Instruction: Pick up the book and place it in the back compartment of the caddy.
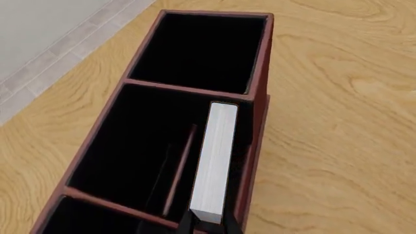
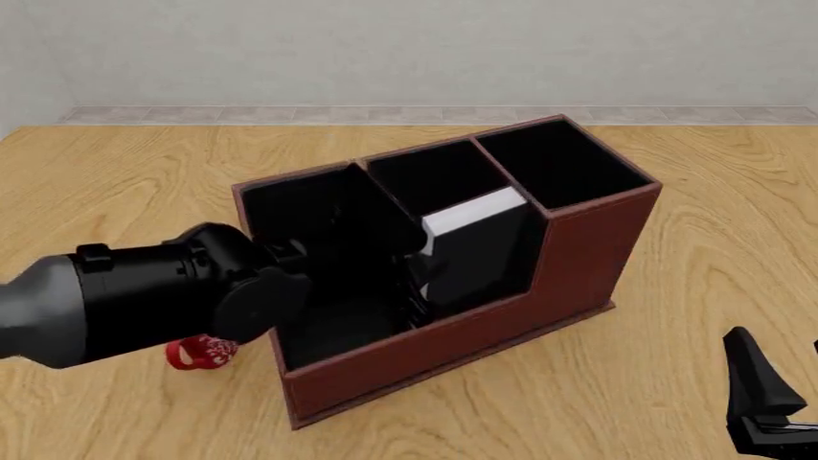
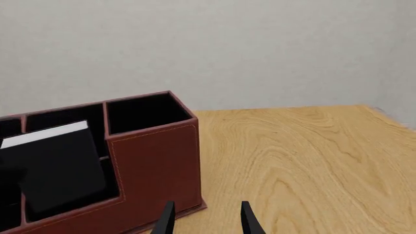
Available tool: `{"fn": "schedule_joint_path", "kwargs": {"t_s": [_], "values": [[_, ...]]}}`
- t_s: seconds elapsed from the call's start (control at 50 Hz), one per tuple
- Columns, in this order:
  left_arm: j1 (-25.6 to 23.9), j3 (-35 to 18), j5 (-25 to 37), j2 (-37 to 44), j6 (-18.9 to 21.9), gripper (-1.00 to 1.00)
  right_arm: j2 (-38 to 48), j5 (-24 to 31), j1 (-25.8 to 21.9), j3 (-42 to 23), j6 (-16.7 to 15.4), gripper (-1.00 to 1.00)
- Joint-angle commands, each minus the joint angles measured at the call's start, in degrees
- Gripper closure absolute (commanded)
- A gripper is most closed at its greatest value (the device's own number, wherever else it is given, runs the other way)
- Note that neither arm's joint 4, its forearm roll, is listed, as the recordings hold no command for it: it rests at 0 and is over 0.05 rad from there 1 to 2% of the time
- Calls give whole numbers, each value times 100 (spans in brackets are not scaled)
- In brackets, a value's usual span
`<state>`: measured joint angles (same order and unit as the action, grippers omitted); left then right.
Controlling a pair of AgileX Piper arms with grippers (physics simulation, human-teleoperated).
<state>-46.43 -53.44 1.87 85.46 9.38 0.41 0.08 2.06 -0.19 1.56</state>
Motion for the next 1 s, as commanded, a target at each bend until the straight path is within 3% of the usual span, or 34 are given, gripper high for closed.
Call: {"fn": "schedule_joint_path", "kwargs": {"t_s": [0.02, 0.38, 0.4, 1.0], "values": [[98, 18, -194, 150, 139, 100, 1, 1, 6, 0, -12, -100], [40, 198, -337, 152, 59, 100, 1, 1, 7, -1, -15, -100], [39, 194, -333, 157, 51, -100, 2, 1, 6, -1, -16, -100], [-42, 242, -277, -60, 105, -100, 1, 1, 6, -1, -17, -100]]}}
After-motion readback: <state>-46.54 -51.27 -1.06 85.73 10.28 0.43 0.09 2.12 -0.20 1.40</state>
